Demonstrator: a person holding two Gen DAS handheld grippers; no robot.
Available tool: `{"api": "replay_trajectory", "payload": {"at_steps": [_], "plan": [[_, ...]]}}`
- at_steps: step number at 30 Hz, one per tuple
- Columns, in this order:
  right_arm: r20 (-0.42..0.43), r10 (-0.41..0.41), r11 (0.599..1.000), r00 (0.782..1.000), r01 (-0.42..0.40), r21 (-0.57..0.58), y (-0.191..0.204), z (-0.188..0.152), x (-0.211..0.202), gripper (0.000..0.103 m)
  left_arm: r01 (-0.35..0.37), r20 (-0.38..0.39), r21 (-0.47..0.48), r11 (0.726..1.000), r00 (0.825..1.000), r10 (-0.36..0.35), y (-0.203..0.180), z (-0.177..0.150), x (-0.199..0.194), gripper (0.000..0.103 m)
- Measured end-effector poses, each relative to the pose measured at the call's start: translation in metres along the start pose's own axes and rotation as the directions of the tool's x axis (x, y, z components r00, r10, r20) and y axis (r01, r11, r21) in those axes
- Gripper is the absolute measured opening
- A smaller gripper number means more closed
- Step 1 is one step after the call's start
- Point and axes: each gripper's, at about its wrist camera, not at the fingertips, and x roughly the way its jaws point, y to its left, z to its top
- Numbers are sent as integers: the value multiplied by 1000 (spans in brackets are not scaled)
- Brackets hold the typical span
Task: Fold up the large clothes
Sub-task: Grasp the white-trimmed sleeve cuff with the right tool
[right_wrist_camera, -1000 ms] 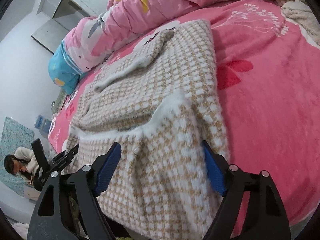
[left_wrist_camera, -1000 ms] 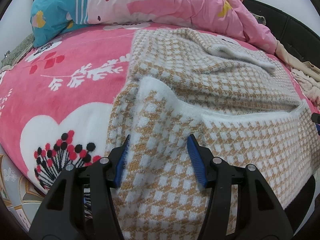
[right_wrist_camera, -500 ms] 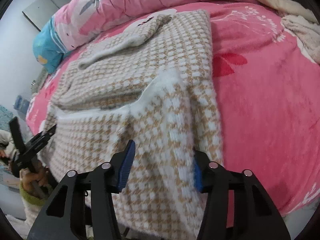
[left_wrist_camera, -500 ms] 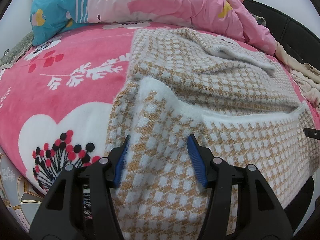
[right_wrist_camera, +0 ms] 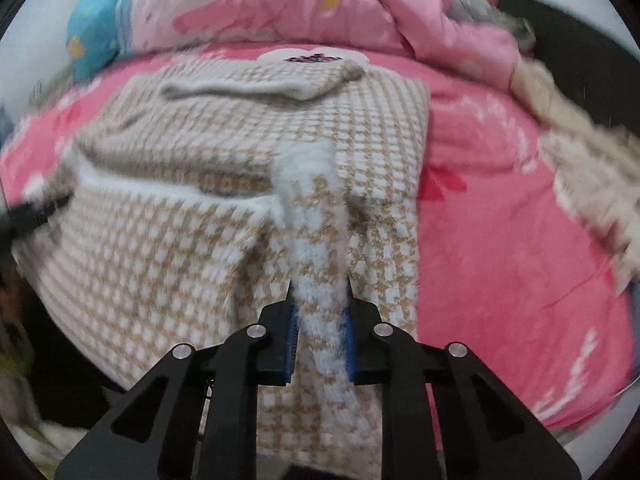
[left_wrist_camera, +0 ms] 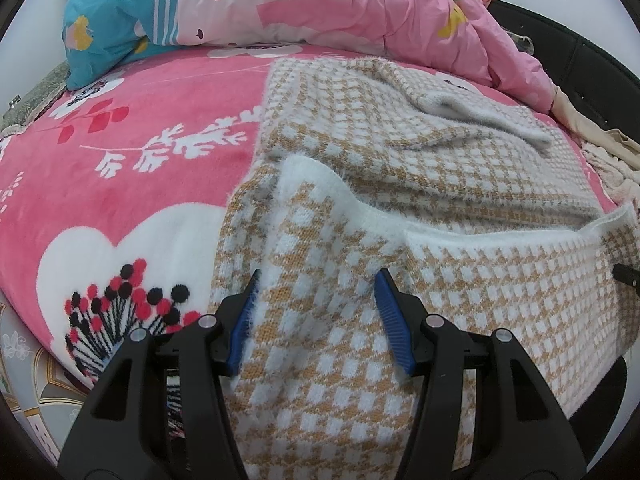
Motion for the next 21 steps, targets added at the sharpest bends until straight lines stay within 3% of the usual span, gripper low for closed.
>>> {"api": "replay_trajectory", "payload": {"at_steps": [5, 11, 21], "plan": [[-14, -22, 999, 1000, 21, -32, 4, -1, 6, 19, -1, 0, 0, 1000, 1000, 1, 1, 0, 0, 54], [-16, 18, 999, 1000, -18, 28, -6, -1, 13, 20, 1, -3, 5, 1000, 1000, -1, 2, 0, 0, 54], [28, 55, 998, 998, -56, 28, 2, -13, 2, 21, -1, -11, 1, 1000, 1000, 1, 2, 3, 2, 55]]}}
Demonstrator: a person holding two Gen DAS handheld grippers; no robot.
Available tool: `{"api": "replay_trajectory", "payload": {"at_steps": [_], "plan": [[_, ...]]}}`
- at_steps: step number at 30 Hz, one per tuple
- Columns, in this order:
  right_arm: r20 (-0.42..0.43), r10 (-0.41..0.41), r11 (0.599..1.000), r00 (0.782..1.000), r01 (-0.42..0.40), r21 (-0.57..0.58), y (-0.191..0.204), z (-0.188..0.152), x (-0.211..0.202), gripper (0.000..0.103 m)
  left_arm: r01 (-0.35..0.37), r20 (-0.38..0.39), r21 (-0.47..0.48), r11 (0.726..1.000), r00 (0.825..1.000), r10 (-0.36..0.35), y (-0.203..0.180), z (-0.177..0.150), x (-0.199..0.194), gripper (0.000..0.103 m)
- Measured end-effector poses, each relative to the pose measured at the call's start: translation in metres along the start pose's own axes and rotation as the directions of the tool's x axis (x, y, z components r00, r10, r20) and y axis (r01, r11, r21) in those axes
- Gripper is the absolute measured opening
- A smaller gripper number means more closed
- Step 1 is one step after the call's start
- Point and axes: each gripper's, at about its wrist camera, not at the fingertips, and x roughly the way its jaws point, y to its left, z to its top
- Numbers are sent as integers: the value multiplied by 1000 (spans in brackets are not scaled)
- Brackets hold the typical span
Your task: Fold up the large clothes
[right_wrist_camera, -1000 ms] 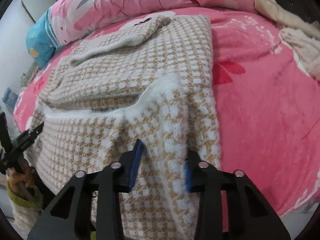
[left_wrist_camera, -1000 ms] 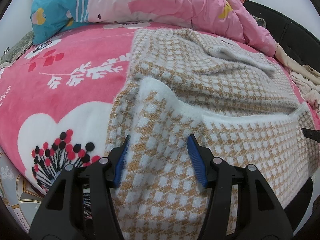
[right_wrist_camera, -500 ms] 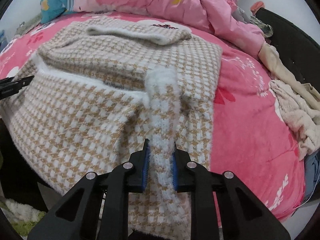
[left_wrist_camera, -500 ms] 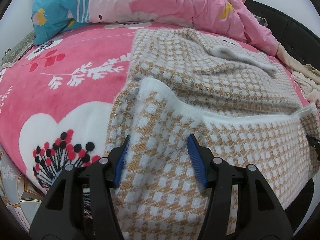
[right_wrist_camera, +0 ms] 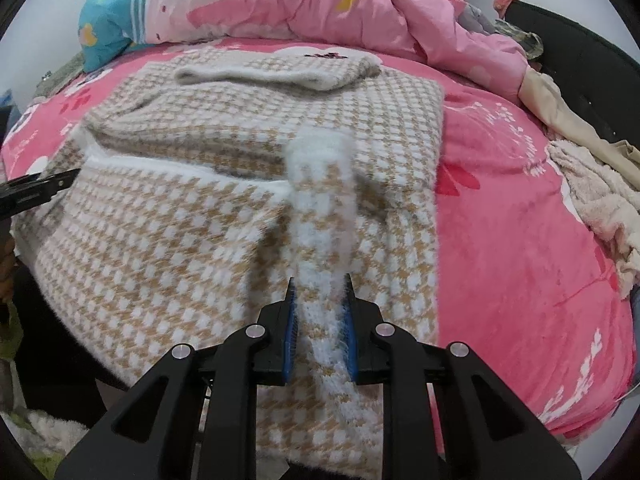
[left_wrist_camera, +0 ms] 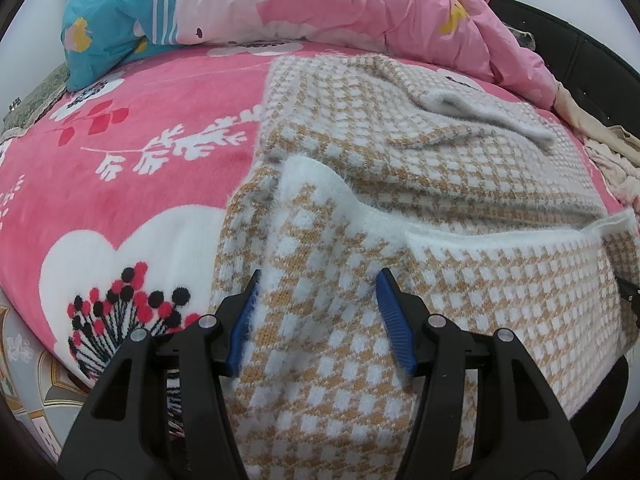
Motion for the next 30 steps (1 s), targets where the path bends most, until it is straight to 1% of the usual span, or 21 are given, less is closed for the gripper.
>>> {"api": "replay_trajectory", "payload": {"at_steps": [1, 3, 6, 9, 12, 16, 19, 22, 27, 30], "plan": [[2, 5, 1000, 1000, -5, 3, -1, -1, -1, 22, 1, -2, 1, 1000, 1000, -1, 0, 0, 0, 55], [9, 36, 999, 999, -36, 27, -5, -2, -2, 28, -1, -3, 1, 1000, 1000, 1, -1, 0, 0, 55], [12, 69, 996, 998, -69, 50, -11, -2, 1, 33, -5, -2, 5, 1000, 1000, 5, -1, 0, 0, 55], [8, 78, 995, 997, -79, 56, -14, 1, 6, 36, -7, -3, 8, 1000, 1000, 7, -1, 1, 0, 55], [7, 103, 992, 995, -103, 76, -19, 6, 13, 36, -10, -4, 11, 1000, 1000, 10, 0, 0, -1, 55], [18, 166, 976, 986, -166, 138, -30, 15, 23, 36, -18, -7, 15, 1000, 1000, 18, -2, 1, 0, 55], [27, 236, 947, 971, -236, 218, -42, 19, 34, 36, -25, -9, 18, 1000, 1000, 25, -3, 1, 0, 55], [32, 275, 925, 961, -273, 264, -48, 20, 39, 36, -24, -10, 18, 1000, 1000, 24, -5, 1, 0, 55], [14, 270, 932, 963, -265, 248, -44, 13, 34, 36, -27, -10, 18, 999, 1000, 27, -5, 1, -1, 55], [4, 252, 941, 968, -246, 234, -41, 7, 30, 36, -26, -8, 19, 999, 1000, 26, -5, 1, -1, 55]]}}
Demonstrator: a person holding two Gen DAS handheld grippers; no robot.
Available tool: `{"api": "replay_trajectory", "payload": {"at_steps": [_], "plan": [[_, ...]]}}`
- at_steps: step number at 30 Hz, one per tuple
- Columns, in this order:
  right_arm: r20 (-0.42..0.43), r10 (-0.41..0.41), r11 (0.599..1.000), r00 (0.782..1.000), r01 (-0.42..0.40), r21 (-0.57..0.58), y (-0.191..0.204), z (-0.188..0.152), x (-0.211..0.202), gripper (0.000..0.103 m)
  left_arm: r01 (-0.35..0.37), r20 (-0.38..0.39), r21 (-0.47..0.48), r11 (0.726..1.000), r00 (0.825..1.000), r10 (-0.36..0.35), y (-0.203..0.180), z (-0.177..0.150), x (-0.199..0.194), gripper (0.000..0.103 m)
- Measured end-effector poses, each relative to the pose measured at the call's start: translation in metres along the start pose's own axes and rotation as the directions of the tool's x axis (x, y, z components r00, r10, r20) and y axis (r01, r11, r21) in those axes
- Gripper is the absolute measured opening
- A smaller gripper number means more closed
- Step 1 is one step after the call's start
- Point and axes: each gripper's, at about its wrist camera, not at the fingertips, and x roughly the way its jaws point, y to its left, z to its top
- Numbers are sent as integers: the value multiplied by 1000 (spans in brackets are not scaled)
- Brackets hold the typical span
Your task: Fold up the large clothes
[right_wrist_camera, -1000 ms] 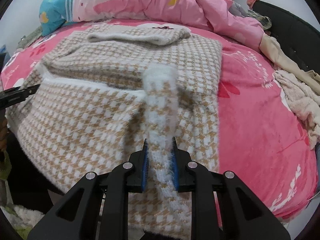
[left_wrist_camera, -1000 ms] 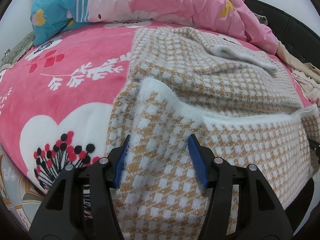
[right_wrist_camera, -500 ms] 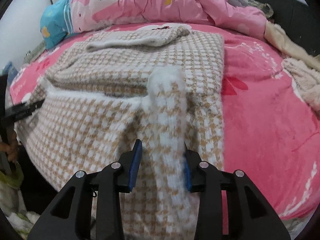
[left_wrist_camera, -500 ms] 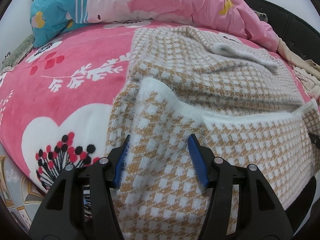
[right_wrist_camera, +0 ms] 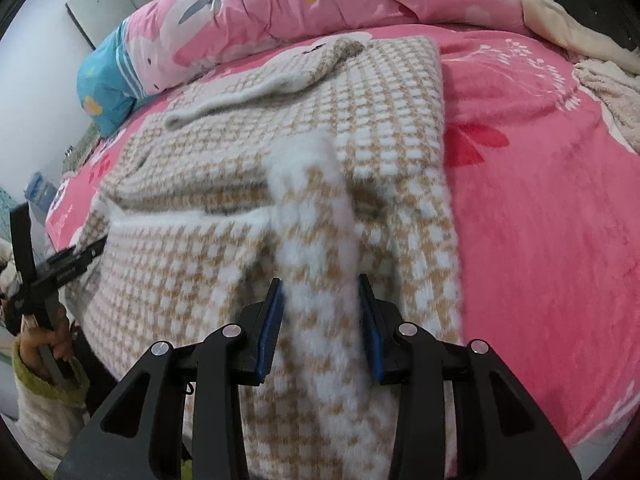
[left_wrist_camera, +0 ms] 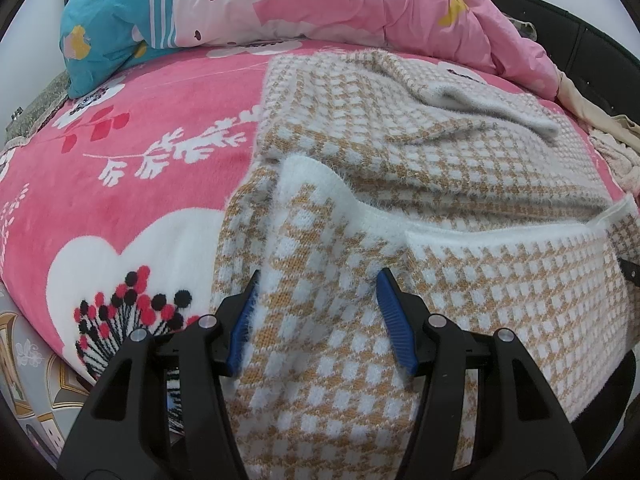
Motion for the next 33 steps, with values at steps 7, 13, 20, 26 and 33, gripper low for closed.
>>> {"api": "replay_trajectory", "payload": {"at_steps": [7, 13, 20, 26, 33], "plan": [[2, -94, 993, 996, 94, -64, 14, 0, 2, 36, 1, -1, -2, 1000, 1000, -1, -1, 0, 0, 55], [19, -172, 977, 985, 173, -123, 22, 6, 7, 36, 0, -1, -2, 1000, 1000, 0, -1, 0, 1, 55], [41, -247, 952, 968, 250, -178, 35, -1, 5, 36, -2, -1, -3, 1000, 1000, 2, -1, 0, 0, 55], [56, -289, 935, 956, 294, -198, 39, -6, 1, 36, -5, -1, -1, 1000, 1000, 5, -1, 0, 0, 55], [42, -266, 951, 963, 270, -151, 32, -2, 2, 36, -8, -2, 1, 1000, 1000, 8, -2, 1, 0, 55]]}}
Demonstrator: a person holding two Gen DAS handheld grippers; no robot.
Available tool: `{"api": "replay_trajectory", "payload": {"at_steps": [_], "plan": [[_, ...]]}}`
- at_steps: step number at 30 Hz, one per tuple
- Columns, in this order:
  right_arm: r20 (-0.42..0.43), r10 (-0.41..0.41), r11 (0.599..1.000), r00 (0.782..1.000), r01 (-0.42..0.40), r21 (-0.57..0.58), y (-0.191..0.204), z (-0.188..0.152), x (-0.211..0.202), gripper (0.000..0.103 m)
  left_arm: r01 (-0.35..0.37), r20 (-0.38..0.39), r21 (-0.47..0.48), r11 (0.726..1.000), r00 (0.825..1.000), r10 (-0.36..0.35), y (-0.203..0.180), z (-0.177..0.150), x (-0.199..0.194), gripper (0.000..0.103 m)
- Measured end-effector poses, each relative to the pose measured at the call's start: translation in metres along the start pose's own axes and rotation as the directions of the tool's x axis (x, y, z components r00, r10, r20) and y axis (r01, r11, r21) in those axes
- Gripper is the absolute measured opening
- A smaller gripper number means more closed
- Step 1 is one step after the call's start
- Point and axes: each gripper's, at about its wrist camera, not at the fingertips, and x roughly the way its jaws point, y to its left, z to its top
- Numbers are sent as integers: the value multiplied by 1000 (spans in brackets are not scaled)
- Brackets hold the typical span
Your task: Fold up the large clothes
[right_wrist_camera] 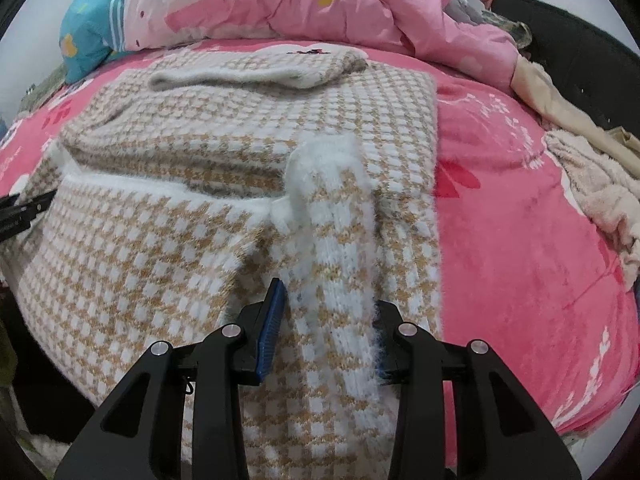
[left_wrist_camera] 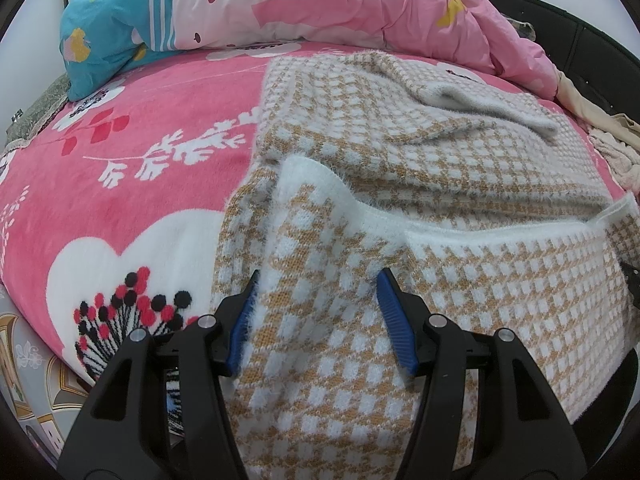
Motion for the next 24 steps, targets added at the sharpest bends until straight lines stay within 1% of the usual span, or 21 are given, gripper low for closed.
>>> {"api": "replay_trajectory", "payload": {"at_steps": [14, 20, 24], "plan": [[-23, 36, 998, 999, -35, 54, -11, -6, -1, 36, 2, 1, 1, 1000, 1000, -2, 0, -1, 0, 56], [-30, 33, 998, 999, -32, 48, -11, -4, 0, 36, 2, 2, 3, 1000, 1000, -2, 0, -1, 1, 56], [-27, 10, 1000, 1000, -9, 24, -6, -3, -1, 36, -1, 3, 3, 1000, 1000, 1, 0, -1, 0, 56]]}}
